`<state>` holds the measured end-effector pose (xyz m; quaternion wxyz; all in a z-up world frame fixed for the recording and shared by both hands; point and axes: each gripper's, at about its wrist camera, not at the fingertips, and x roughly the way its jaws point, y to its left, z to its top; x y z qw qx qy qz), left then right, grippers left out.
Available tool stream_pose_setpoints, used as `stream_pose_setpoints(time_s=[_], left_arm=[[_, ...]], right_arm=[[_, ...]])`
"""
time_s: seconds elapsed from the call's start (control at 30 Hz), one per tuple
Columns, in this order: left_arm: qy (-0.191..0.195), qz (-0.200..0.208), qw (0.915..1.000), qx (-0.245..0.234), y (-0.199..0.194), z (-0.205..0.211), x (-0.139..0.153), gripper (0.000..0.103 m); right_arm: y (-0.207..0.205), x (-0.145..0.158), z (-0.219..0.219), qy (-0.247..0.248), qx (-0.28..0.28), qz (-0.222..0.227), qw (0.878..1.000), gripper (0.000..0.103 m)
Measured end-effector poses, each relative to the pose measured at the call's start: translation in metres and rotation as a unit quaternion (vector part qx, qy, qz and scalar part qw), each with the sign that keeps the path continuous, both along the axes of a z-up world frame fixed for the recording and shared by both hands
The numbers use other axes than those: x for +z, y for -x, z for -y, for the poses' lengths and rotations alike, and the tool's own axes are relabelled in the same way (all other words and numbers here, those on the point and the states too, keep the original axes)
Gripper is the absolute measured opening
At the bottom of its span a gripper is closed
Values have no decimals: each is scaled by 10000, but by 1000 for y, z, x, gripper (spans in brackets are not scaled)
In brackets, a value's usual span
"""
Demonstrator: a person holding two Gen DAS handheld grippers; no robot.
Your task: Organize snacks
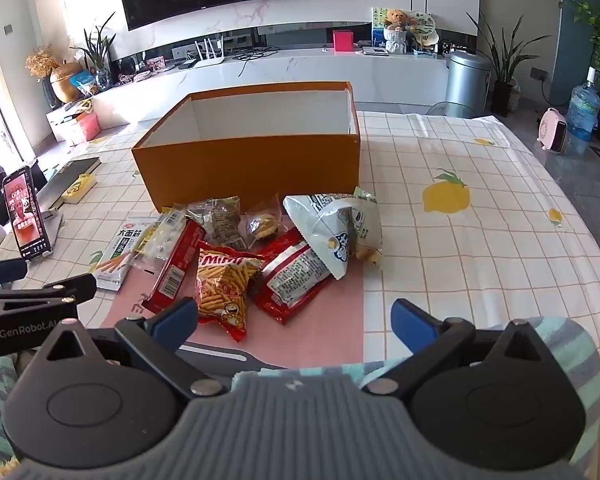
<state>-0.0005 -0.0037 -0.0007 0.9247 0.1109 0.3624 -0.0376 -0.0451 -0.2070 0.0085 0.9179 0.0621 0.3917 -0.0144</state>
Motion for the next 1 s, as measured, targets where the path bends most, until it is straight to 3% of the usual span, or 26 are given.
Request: stream_pose_setpoints(time_s=[0.2,1.0], left_arm=[[166,-51,9998,-59,-1,-8,1,103],[119,-148,9998,-9,3,-7,-1,103]], right_arm=[[0,-1,-1,-6,-1,-29,10000,99],[4,2,-6,68,-6,-65,10000,99]])
